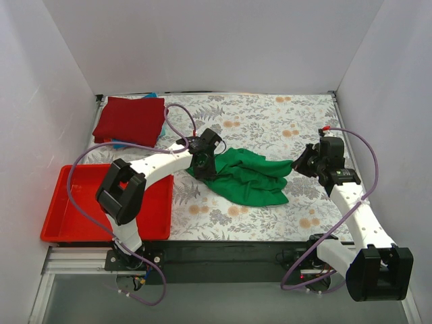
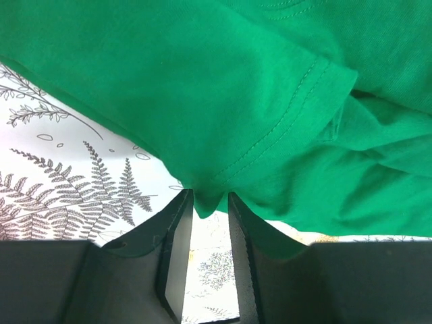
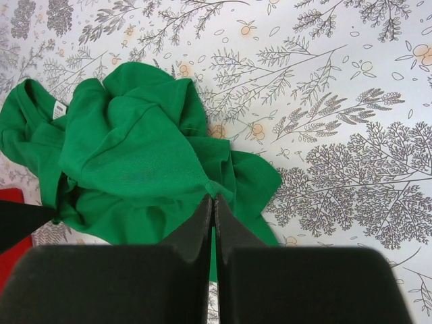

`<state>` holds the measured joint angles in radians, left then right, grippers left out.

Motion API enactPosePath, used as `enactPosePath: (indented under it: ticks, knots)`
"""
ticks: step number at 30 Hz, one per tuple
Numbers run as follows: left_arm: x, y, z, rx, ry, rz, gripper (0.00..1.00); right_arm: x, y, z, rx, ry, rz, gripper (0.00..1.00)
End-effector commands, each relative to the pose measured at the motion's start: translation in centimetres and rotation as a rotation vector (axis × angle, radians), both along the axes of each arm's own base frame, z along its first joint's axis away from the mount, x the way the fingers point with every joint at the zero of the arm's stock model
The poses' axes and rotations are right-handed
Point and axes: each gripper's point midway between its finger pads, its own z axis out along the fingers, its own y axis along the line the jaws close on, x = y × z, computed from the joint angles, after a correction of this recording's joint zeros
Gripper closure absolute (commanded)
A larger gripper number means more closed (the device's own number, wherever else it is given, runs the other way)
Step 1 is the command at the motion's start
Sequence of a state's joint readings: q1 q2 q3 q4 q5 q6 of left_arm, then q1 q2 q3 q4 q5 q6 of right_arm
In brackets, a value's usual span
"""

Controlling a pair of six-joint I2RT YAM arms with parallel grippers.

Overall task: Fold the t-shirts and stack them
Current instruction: Flatten the tshirt out

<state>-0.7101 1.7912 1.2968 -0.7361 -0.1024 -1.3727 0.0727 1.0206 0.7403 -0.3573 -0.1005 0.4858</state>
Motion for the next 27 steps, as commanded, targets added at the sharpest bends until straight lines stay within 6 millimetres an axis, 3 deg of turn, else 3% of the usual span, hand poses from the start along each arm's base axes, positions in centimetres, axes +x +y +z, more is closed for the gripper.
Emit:
enactPosePath:
  ticks: [1,14,21,27]
  knots:
    - [0.3,-0.4,1.6,-0.040,-0.047,-0.001,0.75,0.1,0.0,0.9,-0.005,-0.038,0.013,0.99]
    - [-1.0,0.1,-0.5,-0.018,0.019,-0.007,0.72,-0.3,0.2,0.2,0.006,-0.021,0.018,0.99]
    - [-0.3,-0.2,0.1,-0.026,-0.008,-0.006,0.81,-0.3,0.1,0.2,0.005,-0.018,0.015,0.99]
    - [-0.2,-0.3,0.3,-0.019,-0.008,-0.008,0.95,-0.4,0.1,0.1,0.003,-0.017,0.016,0.99]
